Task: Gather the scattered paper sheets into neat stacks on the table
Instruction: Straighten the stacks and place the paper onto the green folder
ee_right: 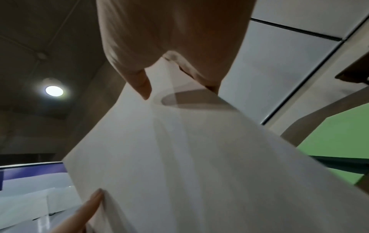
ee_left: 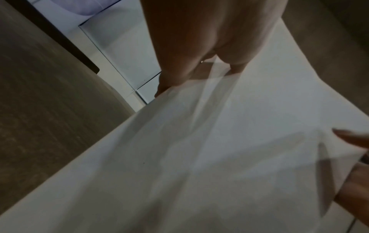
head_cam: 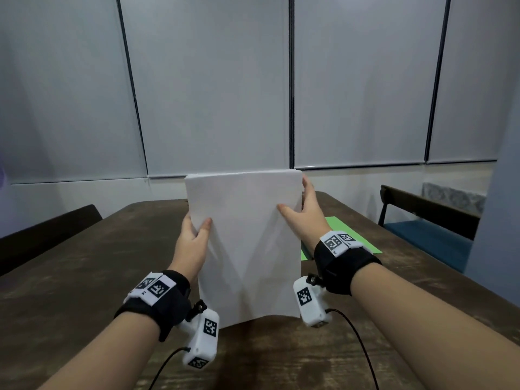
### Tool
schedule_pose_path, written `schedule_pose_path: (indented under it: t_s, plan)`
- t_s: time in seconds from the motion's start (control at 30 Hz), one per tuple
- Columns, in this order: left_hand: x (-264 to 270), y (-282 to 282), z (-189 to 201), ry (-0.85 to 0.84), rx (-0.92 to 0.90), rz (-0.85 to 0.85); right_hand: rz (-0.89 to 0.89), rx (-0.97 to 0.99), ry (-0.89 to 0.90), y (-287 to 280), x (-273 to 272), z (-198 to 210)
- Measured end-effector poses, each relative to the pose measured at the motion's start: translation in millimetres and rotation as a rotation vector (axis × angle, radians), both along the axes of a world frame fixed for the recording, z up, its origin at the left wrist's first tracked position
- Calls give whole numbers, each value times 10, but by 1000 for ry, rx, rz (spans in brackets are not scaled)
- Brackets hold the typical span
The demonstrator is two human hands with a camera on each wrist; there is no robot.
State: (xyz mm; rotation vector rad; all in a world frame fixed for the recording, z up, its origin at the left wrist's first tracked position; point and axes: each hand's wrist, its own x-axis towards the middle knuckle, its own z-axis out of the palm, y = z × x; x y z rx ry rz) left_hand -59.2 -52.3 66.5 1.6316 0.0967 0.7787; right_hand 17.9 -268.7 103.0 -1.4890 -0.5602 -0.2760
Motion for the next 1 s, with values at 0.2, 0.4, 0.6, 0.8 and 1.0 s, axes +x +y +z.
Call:
schedule_pose_path:
  t_s: [0.2, 0.4, 0.6, 0.8, 1.0]
  plan:
    - [66, 36, -34, -19, -57, -77, 34, 95, -64, 100, -18, 168]
    - [46, 57, -9, -16, 33, -37, 19, 25, -158, 32, -8, 196]
    - [48, 52, 35, -40, 109, 5, -97, -53, -244, 16, 39, 180]
    - [53, 69, -46, 57, 55, 0, -27, -5, -80, 15, 42, 192]
    - [12, 42, -162, 77, 45, 32, 16, 90, 97, 15, 74, 163]
